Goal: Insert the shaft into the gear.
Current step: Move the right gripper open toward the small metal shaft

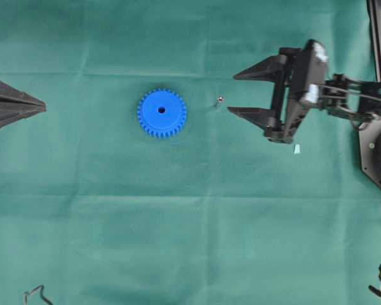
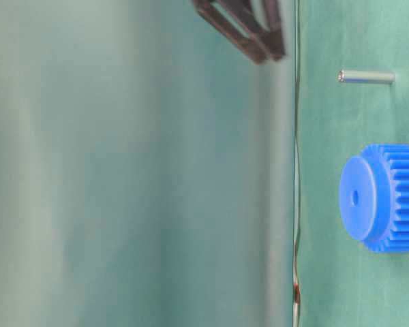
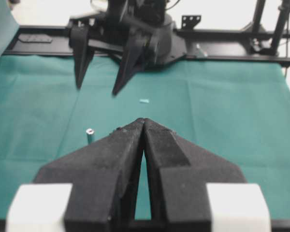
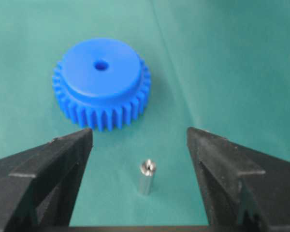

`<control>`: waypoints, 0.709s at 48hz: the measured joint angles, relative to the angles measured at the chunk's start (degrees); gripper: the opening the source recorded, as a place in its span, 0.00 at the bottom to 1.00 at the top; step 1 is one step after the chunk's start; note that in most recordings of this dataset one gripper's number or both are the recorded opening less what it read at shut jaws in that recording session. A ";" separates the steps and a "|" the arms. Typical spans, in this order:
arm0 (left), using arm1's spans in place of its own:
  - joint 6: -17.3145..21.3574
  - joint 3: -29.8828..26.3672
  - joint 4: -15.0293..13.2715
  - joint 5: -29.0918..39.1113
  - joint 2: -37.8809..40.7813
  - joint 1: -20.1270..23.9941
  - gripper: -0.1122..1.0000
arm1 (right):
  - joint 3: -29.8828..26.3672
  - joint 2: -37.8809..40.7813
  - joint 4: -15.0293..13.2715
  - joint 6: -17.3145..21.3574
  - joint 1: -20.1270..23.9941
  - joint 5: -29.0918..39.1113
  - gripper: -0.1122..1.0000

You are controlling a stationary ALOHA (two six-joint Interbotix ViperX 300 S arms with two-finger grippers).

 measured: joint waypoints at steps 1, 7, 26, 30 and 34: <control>-0.09 0.00 0.00 -0.09 -0.09 0.00 0.10 | -0.26 1.05 0.18 0.00 0.09 -0.44 0.84; -0.09 0.00 0.00 0.09 -0.09 0.00 0.10 | -1.23 6.15 1.49 0.00 0.00 -1.76 0.84; -0.09 0.00 0.00 0.18 -0.09 0.00 0.10 | -2.55 15.03 4.66 0.18 -0.44 -5.71 0.83; -0.09 0.00 0.00 0.18 -0.09 0.00 0.10 | -2.81 15.29 4.66 0.00 -0.44 -5.80 0.82; -0.09 0.00 0.00 0.18 -0.09 0.00 0.10 | -2.90 15.47 4.66 0.00 -0.44 -5.80 0.77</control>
